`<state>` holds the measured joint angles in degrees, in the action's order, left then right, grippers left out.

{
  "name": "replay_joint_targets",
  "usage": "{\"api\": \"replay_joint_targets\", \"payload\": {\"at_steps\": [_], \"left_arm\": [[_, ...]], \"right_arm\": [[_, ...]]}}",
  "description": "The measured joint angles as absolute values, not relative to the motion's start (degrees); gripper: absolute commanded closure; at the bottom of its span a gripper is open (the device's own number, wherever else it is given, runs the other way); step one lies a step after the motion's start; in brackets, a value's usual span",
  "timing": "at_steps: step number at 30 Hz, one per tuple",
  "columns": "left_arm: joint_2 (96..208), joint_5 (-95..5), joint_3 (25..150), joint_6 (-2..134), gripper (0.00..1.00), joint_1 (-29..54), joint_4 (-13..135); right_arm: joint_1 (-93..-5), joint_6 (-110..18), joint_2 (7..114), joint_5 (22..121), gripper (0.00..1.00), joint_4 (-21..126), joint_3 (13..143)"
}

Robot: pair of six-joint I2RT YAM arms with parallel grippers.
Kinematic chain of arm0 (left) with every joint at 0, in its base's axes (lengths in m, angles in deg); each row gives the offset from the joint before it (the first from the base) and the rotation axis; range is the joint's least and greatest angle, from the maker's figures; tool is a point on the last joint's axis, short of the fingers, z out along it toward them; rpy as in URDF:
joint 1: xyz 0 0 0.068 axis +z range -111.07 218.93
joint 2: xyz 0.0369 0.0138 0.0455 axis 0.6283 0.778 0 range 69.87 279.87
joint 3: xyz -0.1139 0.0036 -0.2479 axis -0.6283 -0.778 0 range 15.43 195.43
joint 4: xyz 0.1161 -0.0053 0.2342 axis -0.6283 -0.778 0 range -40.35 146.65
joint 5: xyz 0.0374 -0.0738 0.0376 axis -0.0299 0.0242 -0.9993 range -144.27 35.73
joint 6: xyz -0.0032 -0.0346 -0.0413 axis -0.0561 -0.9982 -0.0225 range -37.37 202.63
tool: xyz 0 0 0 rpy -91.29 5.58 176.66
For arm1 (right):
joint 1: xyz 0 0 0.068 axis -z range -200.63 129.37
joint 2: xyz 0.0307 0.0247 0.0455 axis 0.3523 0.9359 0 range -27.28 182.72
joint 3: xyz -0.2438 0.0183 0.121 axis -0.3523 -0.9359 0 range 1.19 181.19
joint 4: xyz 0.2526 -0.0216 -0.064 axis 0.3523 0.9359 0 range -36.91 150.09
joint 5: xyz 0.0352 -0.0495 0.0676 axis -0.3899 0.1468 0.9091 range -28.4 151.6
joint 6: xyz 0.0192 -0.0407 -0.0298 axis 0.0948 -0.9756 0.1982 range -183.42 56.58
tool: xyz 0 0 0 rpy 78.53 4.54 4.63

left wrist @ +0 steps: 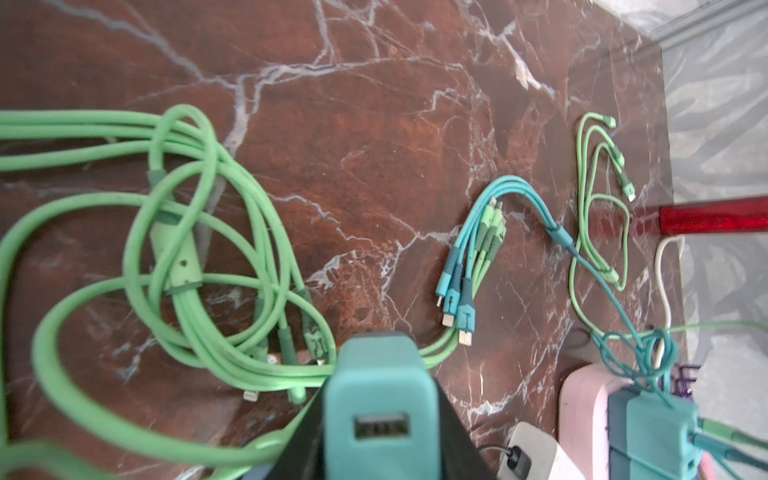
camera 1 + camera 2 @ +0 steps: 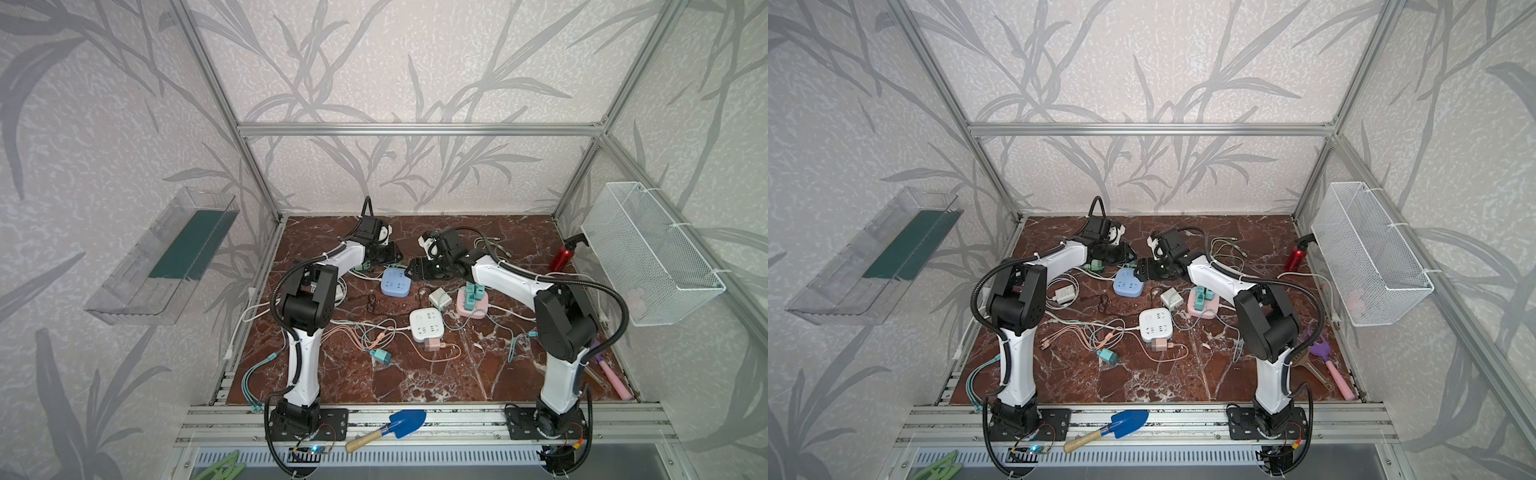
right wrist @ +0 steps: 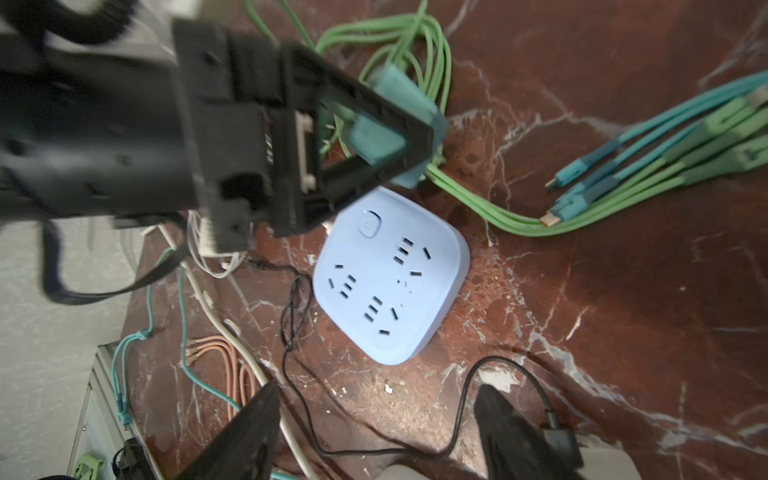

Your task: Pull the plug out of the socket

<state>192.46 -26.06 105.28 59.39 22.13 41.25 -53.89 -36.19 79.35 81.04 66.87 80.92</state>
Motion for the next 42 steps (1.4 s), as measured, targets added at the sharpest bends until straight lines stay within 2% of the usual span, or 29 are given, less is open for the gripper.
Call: {"api": "replay_joint_targets", "payload": {"at_steps": [3,5,8,13,20,28,33,37,42], "left_arm": [[192.44,-25.87,105.28,58.47,0.26,22.24,40.74],[192.31,-26.08,105.28,58.07,0.18,22.41,39.87],[191.58,-27.48,105.30,57.53,0.12,22.81,37.36],[188.83,-32.31,106.17,57.55,0.09,23.53,31.15],[179.85,-39.92,106.13,58.23,0.09,22.39,26.80],[171.83,-45.62,101.17,58.51,0.10,9.32,28.02],[169.88,-48.79,95.24,57.53,0.16,1.12,29.27],[169.71,-51.53,92.86,56.35,0.31,-4.32,30.93],[170.01,-54.28,92.84,55.85,0.36,-10.70,32.88]], "right_arm": [[-53.78,-36.70,74.48,79.62,0.24,66.26,77.57],[-53.51,-37.09,71.29,78.20,0.23,66.24,74.71],[-52.55,-37.57,66.15,75.40,0.23,66.87,69.95],[-49.95,-37.96,57.41,70.35,0.25,68.82,63.56],[-46.83,-37.90,44.51,61.37,0.30,73.65,56.31],[-40.31,-35.84,39.07,59.53,0.47,75.74,47.54],[-34.80,-35.39,39.97,62.50,0.49,75.59,44.02],[-33.62,-35.76,43.97,65.48,0.49,73.65,43.61],[-32.62,-36.00,49.61,69.39,0.49,70.28,43.43]]}}
